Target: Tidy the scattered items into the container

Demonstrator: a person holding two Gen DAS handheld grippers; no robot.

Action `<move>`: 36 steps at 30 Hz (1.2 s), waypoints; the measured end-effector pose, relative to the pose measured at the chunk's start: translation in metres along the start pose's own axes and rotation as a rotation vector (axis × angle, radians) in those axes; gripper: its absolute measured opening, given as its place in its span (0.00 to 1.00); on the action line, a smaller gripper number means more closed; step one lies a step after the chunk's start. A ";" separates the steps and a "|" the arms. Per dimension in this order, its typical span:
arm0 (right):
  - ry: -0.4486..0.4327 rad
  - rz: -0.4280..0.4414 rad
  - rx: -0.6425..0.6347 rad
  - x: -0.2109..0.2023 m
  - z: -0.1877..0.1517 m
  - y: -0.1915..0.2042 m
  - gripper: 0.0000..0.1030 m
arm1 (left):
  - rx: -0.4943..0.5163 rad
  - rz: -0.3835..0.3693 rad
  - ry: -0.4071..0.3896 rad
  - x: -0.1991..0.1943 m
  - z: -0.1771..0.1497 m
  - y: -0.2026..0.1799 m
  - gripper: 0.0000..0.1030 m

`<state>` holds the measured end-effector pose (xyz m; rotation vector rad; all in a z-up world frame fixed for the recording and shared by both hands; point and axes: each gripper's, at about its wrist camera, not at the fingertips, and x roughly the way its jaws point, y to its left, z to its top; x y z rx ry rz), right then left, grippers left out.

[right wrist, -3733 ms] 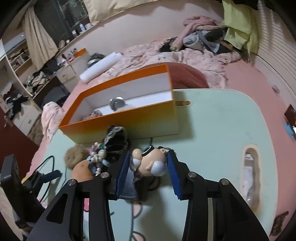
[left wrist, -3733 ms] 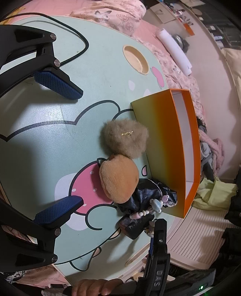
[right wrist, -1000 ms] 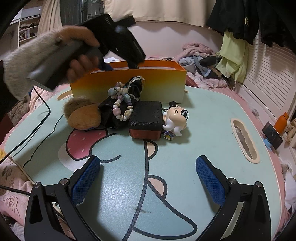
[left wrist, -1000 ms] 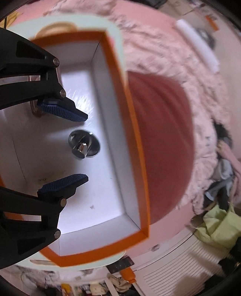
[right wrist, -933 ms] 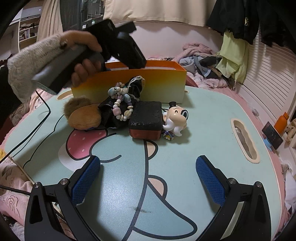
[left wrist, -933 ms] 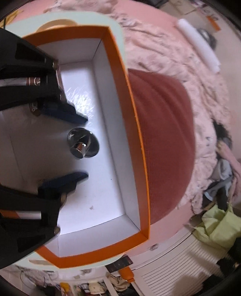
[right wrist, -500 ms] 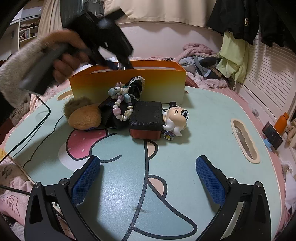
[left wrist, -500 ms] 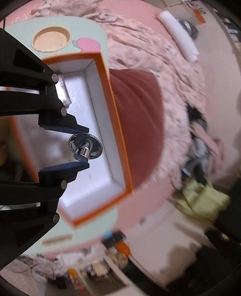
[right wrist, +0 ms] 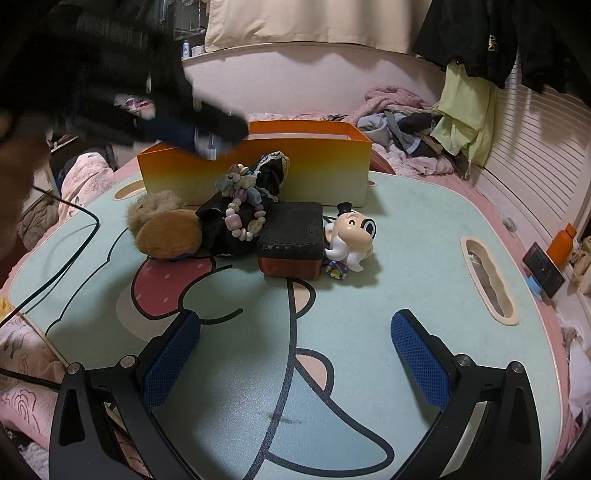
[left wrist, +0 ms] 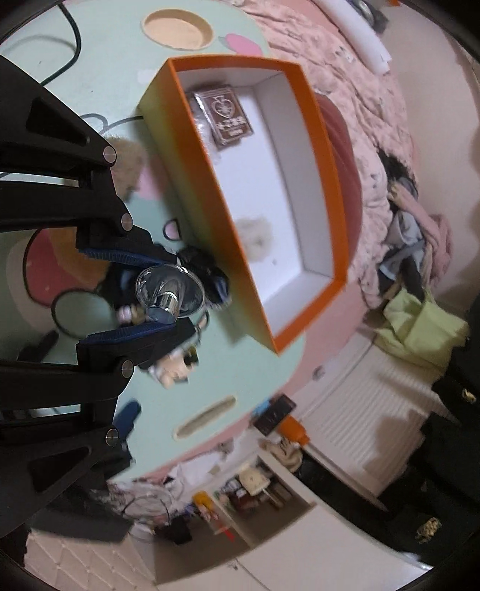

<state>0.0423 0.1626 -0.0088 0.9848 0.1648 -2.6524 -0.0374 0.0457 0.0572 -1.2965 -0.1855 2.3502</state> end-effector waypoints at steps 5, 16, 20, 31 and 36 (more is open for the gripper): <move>0.000 0.000 0.000 0.000 0.000 0.000 1.00 | -0.024 0.007 -0.082 -0.019 -0.011 0.006 0.75; 0.001 -0.002 0.000 0.000 0.000 0.001 1.00 | -0.054 0.222 -0.183 -0.057 -0.082 0.028 0.88; 0.001 -0.002 0.000 0.000 -0.001 0.001 1.00 | -0.051 0.272 -0.165 -0.051 -0.103 0.031 0.88; 0.001 -0.003 -0.002 -0.001 -0.001 0.001 1.00 | 0.028 0.361 -0.060 -0.017 -0.108 0.023 1.00; 0.001 -0.004 -0.002 -0.001 -0.001 0.001 1.00 | 0.026 0.361 -0.061 -0.017 -0.107 0.024 1.00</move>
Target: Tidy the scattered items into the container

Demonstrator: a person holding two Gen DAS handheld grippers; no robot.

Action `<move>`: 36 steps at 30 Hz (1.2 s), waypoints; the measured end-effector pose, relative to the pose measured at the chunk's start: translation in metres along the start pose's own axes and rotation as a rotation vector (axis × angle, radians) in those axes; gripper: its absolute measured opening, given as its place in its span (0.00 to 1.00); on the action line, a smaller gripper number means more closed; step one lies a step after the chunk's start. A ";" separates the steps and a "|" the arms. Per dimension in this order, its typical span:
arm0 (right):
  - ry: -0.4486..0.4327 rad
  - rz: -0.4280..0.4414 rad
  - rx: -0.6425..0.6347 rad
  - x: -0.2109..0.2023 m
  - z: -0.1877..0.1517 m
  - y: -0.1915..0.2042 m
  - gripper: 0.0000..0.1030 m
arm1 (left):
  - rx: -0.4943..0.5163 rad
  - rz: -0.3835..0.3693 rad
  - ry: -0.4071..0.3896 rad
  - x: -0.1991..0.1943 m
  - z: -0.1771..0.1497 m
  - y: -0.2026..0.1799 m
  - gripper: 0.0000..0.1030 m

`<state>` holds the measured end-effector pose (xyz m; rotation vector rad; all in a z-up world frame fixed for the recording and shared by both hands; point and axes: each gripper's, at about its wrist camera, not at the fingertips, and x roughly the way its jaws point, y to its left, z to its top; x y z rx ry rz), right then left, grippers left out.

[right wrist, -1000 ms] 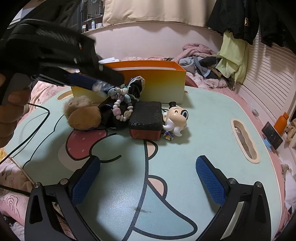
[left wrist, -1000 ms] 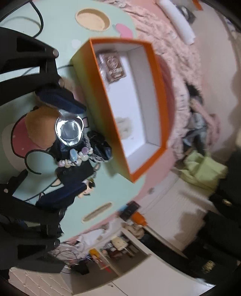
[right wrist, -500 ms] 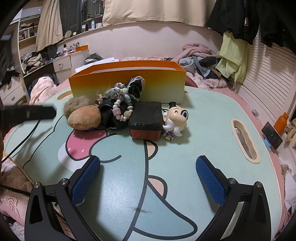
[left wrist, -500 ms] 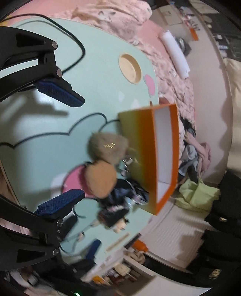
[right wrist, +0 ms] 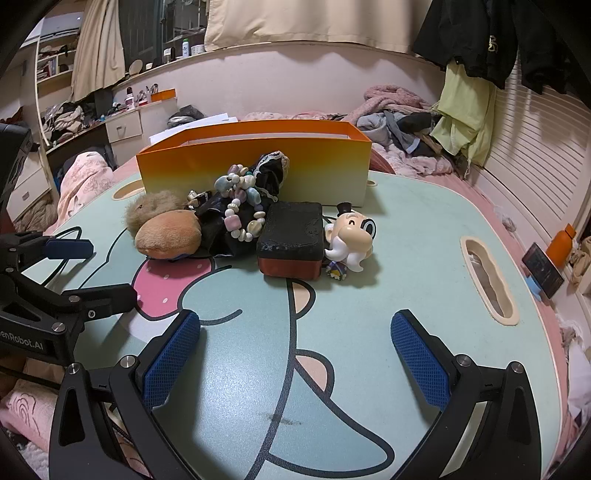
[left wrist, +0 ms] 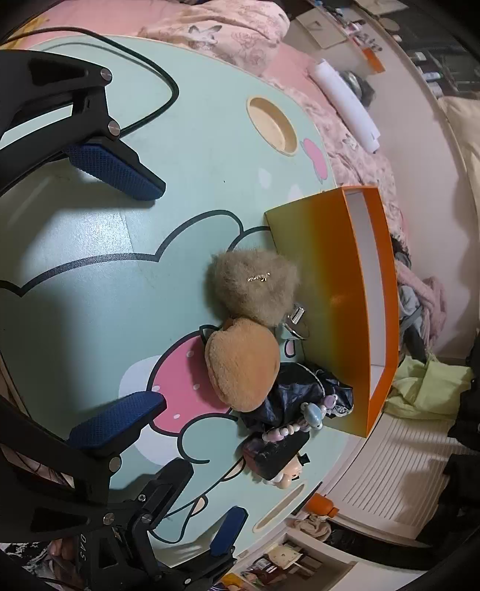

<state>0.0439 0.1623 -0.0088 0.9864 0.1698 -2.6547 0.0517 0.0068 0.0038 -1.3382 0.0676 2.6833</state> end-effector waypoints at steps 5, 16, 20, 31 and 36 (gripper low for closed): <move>0.000 0.000 0.000 0.000 0.000 0.000 1.00 | 0.000 0.000 -0.002 -0.001 0.000 0.000 1.00; 0.002 0.003 -0.005 -0.001 0.000 0.000 1.00 | 0.000 0.000 -0.002 -0.001 -0.001 0.000 1.00; 0.006 0.005 -0.009 -0.002 0.000 -0.001 1.00 | -0.001 -0.001 -0.003 0.000 0.000 -0.001 1.00; -0.061 0.114 0.030 -0.032 0.035 -0.009 1.00 | -0.001 -0.001 -0.005 -0.001 0.000 -0.002 1.00; -0.069 0.263 0.103 -0.034 0.105 -0.018 0.85 | -0.002 -0.001 -0.005 -0.001 0.000 -0.002 1.00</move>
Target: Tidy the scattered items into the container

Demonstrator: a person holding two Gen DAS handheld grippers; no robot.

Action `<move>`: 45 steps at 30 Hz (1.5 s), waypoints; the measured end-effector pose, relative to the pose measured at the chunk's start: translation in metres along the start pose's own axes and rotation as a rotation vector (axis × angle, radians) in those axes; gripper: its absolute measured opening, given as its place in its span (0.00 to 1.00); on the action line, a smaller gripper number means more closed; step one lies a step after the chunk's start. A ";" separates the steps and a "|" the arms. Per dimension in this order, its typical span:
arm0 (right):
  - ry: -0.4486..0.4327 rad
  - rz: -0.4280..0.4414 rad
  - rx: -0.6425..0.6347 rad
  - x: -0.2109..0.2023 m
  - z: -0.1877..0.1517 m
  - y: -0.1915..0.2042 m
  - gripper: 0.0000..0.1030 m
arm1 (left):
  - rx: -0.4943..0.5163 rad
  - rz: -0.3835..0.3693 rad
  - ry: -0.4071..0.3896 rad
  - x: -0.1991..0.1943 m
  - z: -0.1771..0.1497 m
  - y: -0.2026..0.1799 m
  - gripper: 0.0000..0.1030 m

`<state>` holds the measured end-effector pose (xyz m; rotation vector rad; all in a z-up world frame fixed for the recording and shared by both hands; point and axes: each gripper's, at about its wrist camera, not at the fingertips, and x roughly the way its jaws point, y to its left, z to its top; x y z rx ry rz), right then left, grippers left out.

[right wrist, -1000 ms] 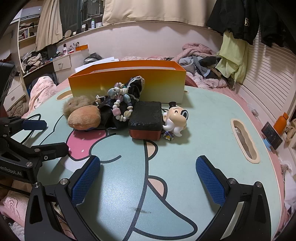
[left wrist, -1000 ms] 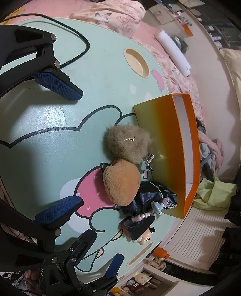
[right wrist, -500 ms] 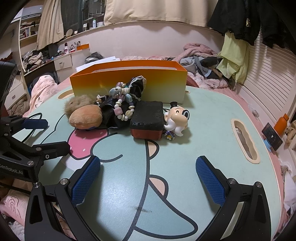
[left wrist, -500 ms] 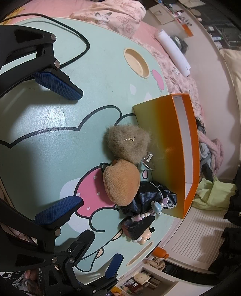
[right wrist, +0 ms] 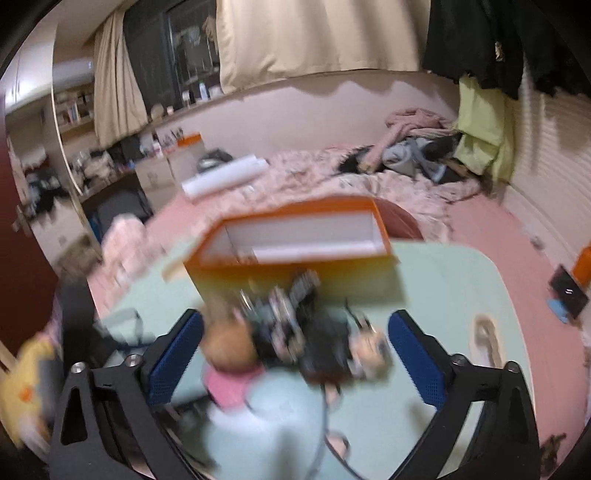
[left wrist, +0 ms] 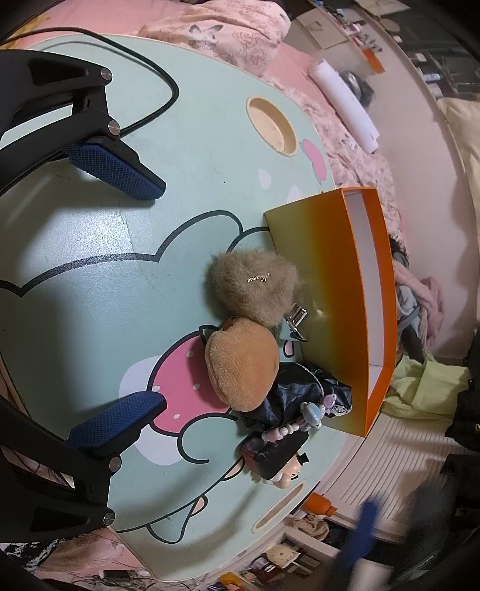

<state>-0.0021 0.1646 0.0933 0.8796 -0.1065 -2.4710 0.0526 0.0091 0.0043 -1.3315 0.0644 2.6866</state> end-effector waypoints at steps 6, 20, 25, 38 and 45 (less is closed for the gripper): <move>0.295 0.236 0.099 0.090 0.066 0.011 0.59 | 0.000 0.000 0.000 0.000 0.000 0.000 1.00; 0.644 0.053 -0.083 0.233 0.067 0.058 0.59 | 0.002 -0.007 -0.008 -0.003 0.000 -0.002 1.00; 0.706 0.066 -0.063 0.257 0.063 0.054 0.59 | -0.004 -0.012 -0.007 -0.004 0.000 -0.002 1.00; 0.602 -0.102 -0.057 0.230 0.082 0.020 0.59 | -0.002 -0.009 -0.009 -0.004 0.001 -0.005 1.00; 0.664 -0.172 -0.092 0.256 0.068 0.030 0.62 | -0.003 -0.012 -0.010 -0.004 0.000 -0.005 1.00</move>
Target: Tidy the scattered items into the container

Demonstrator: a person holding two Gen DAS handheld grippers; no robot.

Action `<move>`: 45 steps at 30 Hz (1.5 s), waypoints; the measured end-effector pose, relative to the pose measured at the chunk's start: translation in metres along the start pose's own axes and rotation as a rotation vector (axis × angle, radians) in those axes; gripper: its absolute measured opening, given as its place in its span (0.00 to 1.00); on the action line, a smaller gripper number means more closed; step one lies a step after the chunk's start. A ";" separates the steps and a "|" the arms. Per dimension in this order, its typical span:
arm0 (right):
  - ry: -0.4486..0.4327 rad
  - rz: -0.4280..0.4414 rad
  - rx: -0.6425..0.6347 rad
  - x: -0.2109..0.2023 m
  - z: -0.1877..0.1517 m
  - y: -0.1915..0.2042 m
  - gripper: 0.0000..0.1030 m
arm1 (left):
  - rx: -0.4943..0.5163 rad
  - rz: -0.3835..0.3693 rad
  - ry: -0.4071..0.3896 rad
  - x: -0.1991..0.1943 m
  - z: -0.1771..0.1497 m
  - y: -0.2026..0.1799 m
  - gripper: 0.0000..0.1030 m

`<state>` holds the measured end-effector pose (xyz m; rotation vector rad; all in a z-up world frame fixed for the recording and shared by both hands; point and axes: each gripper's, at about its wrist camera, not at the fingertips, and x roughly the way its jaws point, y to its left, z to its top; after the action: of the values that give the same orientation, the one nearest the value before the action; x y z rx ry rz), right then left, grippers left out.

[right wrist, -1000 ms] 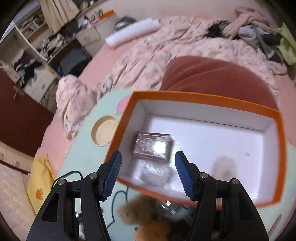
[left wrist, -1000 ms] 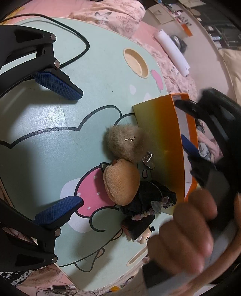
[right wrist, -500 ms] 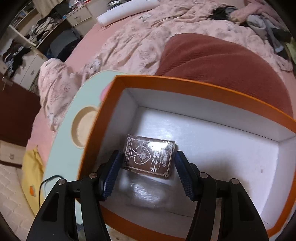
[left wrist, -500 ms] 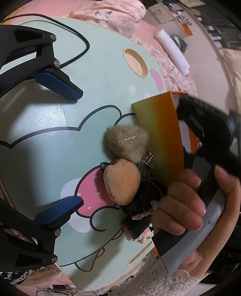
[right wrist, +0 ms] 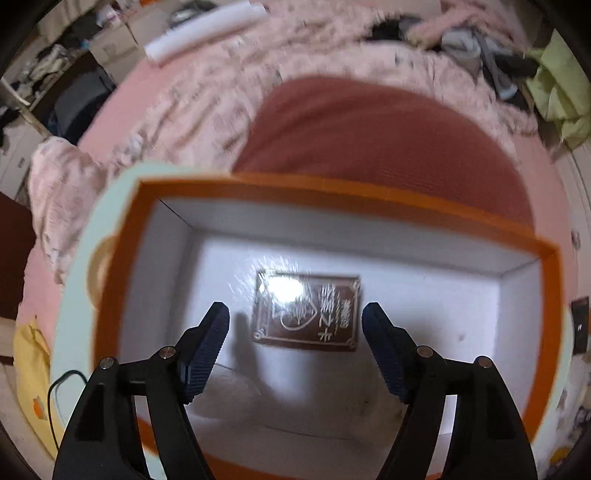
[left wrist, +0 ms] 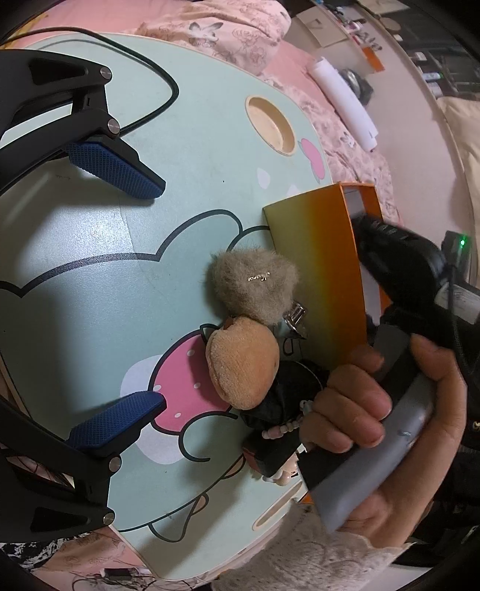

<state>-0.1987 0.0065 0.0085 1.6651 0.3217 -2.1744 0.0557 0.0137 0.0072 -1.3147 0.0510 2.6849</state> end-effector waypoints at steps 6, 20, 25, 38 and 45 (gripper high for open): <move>-0.113 0.010 0.054 -0.026 -0.010 -0.019 0.54 | 0.000 0.000 0.001 0.000 0.000 0.000 1.00; -0.454 0.156 0.041 -0.135 -0.155 -0.049 0.55 | -0.001 0.000 0.002 0.000 -0.001 0.000 1.00; -0.454 0.073 0.022 -0.118 -0.197 -0.046 0.55 | -0.001 0.000 0.002 0.000 -0.002 0.000 1.00; -0.526 0.038 -0.030 -0.109 -0.239 -0.036 0.80 | -0.001 0.001 0.001 0.000 -0.003 0.001 1.00; -0.568 0.010 0.022 -0.112 -0.280 -0.056 0.80 | 0.000 0.000 0.001 0.000 -0.003 0.002 1.00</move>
<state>0.0472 0.1877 0.0375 0.9852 0.1255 -2.5240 0.0579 0.0118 0.0055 -1.3167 0.0515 2.6840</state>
